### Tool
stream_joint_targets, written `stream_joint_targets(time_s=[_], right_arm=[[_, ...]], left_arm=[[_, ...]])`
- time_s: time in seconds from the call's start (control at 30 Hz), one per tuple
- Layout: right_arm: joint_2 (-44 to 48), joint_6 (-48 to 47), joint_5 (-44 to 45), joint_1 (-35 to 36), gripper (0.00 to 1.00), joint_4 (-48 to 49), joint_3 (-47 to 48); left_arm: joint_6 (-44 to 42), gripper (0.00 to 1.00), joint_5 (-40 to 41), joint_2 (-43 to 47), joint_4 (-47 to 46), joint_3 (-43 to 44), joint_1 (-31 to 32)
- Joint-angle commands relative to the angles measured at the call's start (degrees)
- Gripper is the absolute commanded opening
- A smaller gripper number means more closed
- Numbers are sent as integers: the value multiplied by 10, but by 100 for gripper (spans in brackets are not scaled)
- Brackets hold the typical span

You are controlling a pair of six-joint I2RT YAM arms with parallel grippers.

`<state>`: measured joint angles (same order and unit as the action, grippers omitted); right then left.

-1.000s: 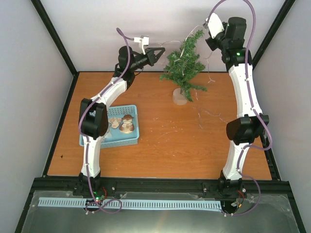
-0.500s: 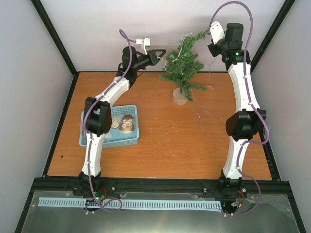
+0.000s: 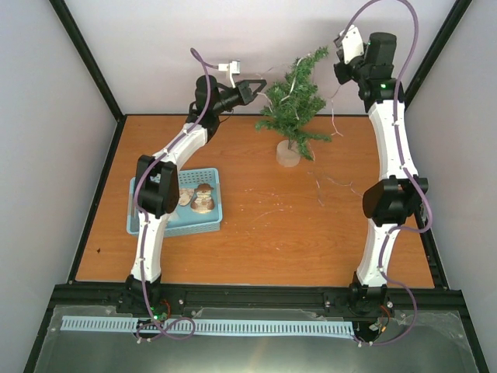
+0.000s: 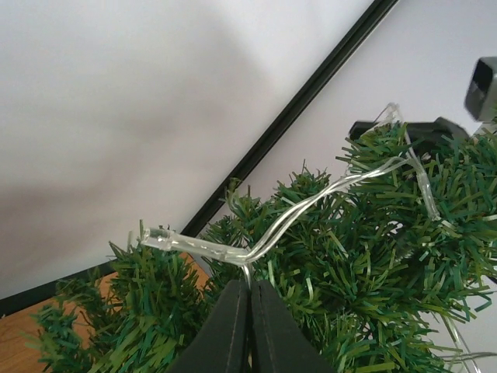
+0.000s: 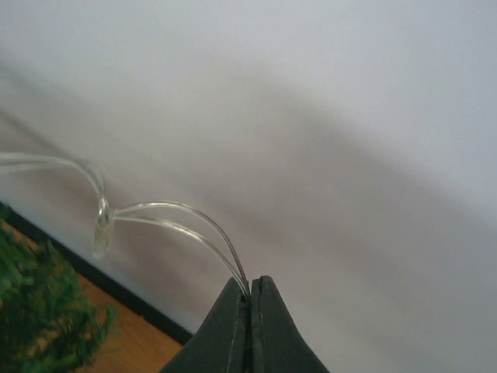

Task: Decorate the small christmas tree
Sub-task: Wrap the decoration item around the Christmas tree.

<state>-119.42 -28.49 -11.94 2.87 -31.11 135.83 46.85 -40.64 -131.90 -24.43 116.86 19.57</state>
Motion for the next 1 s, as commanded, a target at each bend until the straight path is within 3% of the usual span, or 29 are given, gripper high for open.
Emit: stream_joint_targets(time_s=[0.0,0.53,0.97], right_arm=[[34,77,-89,-18,3,85,16],[-61,121,-153,-44,3,91,48],[-102,106,-121,-48,3,34,44]], left_arm=[[-1,1,-11,2,-20,23,-7],[7,1,1,-6,-30,23,-7],[19,1,15,-11,-9,27,-7]])
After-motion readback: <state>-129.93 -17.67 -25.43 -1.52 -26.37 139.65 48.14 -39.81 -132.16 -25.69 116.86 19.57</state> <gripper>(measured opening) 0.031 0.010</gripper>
